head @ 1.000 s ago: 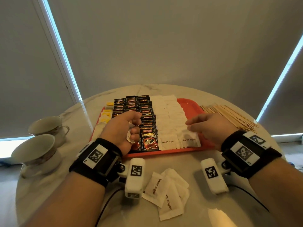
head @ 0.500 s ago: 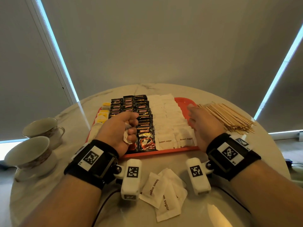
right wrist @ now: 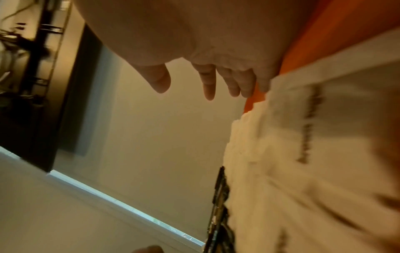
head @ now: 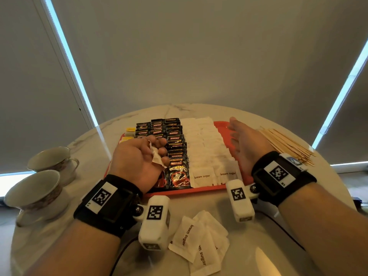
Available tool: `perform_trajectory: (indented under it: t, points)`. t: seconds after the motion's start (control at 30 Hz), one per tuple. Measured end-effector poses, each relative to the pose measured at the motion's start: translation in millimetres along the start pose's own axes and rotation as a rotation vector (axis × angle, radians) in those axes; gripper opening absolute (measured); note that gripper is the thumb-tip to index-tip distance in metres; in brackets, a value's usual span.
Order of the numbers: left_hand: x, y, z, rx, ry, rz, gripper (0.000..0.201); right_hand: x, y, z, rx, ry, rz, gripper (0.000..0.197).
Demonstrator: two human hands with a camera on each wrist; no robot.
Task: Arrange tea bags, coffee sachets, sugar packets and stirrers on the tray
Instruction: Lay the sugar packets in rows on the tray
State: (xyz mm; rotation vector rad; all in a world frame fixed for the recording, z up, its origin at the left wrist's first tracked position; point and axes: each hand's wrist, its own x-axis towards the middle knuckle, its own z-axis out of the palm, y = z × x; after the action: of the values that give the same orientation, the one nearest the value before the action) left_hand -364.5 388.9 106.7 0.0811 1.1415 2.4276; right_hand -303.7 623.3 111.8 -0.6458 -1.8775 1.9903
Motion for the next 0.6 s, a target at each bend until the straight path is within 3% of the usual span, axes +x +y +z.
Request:
perform_trajectory:
  t: [0.03, 0.13, 0.17, 0.37, 0.6]
  points:
    - [1.7, -0.3, 0.2, 0.007, 0.004, 0.013, 0.036, 1.5, -3.0, 3.8, -0.006, 0.004, -0.051, 0.066]
    - [5.2, -3.1, 2.1, 0.061, 0.002, 0.050, 0.048, -1.8, -15.1, 24.6, -0.036, -0.024, -0.153, 0.018]
    - [6.2, -4.6, 2.8, 0.085, 0.001, 0.064, 0.050, -2.8, -16.7, 34.2, -0.035, -0.077, -0.170, 0.011]
    - [8.0, -1.9, -0.2, 0.168, 0.046, 0.233, 0.047, -22.0, -5.6, 75.1, -0.188, -0.422, -0.159, 0.032]
    - [9.6, -1.4, -3.3, 0.228, 0.090, 0.275, 0.019, -18.8, 6.7, 76.5, 0.049, -0.350, -0.047, 0.026]
